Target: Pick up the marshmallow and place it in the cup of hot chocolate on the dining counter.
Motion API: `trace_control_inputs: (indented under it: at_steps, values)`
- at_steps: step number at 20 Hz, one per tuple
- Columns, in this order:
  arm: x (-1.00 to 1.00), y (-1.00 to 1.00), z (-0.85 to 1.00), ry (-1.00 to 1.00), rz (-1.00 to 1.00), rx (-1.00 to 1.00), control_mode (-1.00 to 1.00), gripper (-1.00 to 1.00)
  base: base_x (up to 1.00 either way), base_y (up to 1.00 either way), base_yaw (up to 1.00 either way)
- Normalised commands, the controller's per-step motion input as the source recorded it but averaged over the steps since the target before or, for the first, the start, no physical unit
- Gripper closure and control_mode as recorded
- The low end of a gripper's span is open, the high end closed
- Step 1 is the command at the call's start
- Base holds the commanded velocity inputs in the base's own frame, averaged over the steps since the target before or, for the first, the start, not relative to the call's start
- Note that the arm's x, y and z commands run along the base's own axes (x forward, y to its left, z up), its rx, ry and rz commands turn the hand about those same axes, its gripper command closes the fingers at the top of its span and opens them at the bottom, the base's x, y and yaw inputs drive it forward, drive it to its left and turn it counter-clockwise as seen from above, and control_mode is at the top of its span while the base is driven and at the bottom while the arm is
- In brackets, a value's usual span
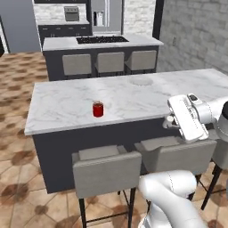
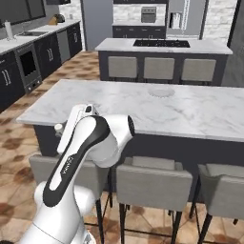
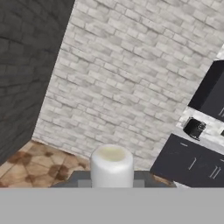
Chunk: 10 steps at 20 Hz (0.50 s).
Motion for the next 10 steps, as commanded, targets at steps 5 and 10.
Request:
trace_control_inputs:
  at_steps: [5,10]
  values:
    - [0.0,0.0,0.0,0.0,0.0,0.0,1.0,1.0,0.23,0.57,0.0]
    - [0.0,0.0,0.0,0.0,0.0,0.0,1.0,1.0,0.79,0.01,0.0]
